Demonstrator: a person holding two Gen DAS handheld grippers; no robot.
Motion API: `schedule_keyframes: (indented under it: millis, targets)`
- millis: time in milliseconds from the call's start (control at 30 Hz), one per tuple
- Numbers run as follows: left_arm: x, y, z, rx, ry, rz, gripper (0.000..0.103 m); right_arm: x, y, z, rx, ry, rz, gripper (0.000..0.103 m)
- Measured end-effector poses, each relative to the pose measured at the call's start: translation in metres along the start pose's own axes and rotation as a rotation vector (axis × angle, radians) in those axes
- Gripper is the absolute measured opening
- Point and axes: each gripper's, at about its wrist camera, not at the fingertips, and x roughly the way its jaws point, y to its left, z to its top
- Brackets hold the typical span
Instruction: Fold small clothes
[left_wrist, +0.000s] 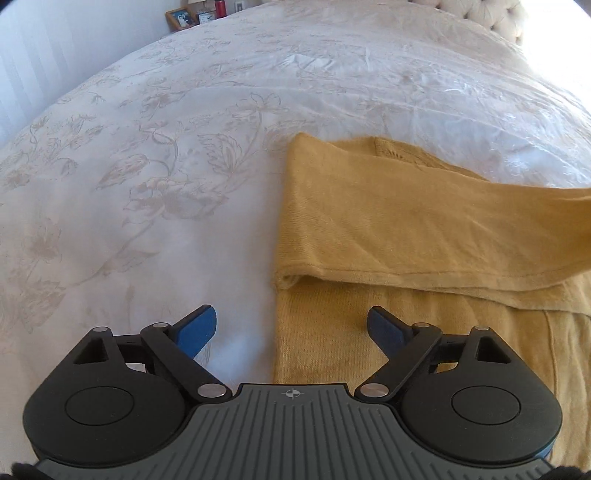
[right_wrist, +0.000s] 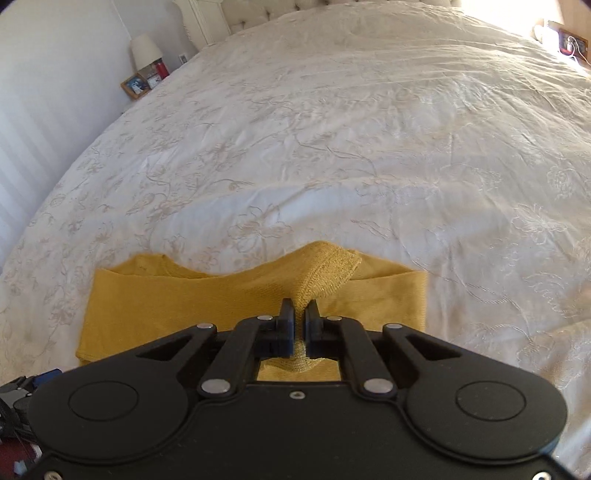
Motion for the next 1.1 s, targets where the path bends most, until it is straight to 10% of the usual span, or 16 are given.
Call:
schedule_keyframes:
  millis: [533,667,767,1100]
  targets:
    - [0.011,0.032,0.011,-0.015,0.046,0.07,0.09,0.032,-0.039,-0.027,0.038,0.129,-0.125,0.013]
    - [-0.022,0.03,0.018,-0.016,-0.057,0.084,0.089,0.022,-0.037,-0.028,0.048,0.081,-0.215,0.028]
    - [-0.039,0.024,0.03,-0.022,-0.122,0.061,0.09,0.014,-0.036,-0.027,0.068,0.027,-0.242,0.07]
    - [0.016,-0.03,0.074,0.027,-0.021,-0.107,0.092,0.044,0.004,-0.019,-0.006,0.035,-0.138,0.103]
